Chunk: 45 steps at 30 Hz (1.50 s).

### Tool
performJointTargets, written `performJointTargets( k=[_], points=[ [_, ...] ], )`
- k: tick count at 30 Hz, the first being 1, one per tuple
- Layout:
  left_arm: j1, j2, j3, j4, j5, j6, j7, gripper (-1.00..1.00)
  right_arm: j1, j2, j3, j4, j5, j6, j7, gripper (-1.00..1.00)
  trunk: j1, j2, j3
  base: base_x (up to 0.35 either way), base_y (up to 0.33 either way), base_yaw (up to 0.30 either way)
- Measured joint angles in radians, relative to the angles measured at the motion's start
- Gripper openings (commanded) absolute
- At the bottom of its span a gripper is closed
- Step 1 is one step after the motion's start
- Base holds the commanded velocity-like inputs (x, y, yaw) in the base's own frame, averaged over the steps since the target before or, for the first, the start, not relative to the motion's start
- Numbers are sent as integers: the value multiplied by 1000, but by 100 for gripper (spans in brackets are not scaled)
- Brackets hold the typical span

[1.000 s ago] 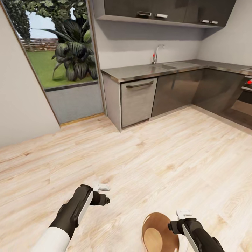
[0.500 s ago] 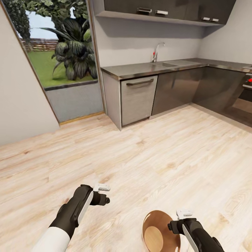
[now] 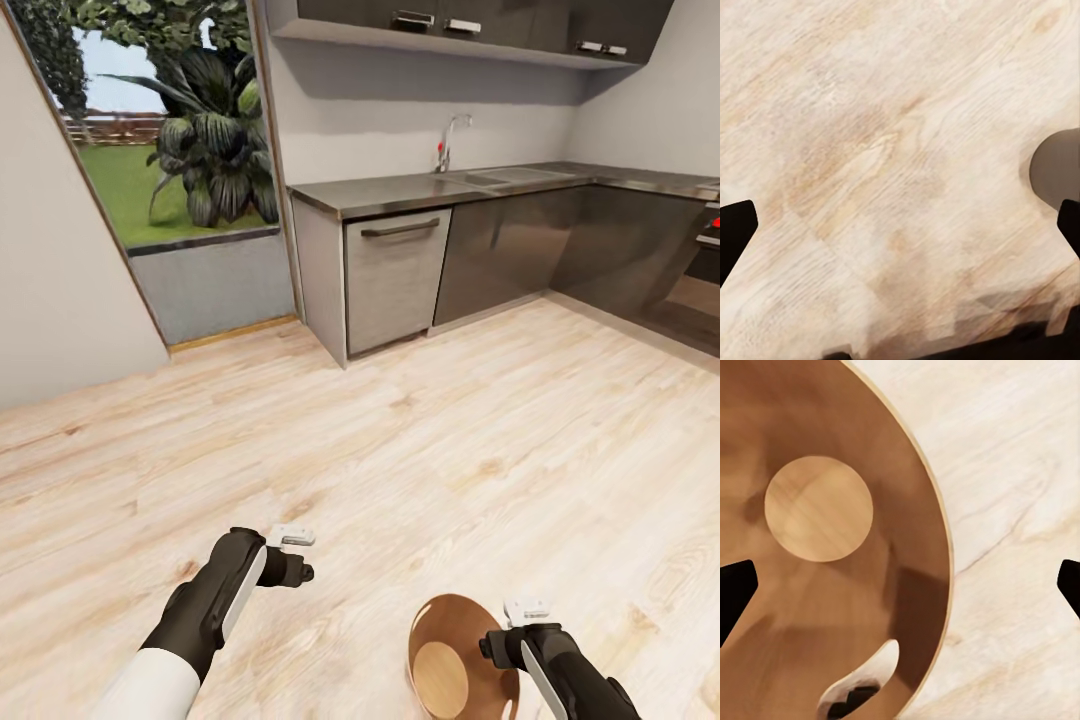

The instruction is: Put the three can of soda from the living room inside the tash can in the kitchen.

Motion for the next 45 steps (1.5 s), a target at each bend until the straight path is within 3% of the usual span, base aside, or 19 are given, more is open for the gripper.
performJointTargets(
  k=[11,28,34,45],
  points=[
    [0,0,-1,0,0,-1,0,100,0,0,0,0,0,0,0,100,42,-77,-34,0,0,0],
    [0,0,-2,0,0,-2,0,100,0,-1,0,0,0,0,0,100,42,-77,-35,0,0,0],
    [0,0,-2,0,0,-2,0,100,0,-1,0,0,0,0,0,100,65,-119,-53,0,0,0],
    [0,0,-2,0,0,-2,0,100,0,-3,0,0,1,0,0,100,65,-119,-53,0,0,0]
  ],
)
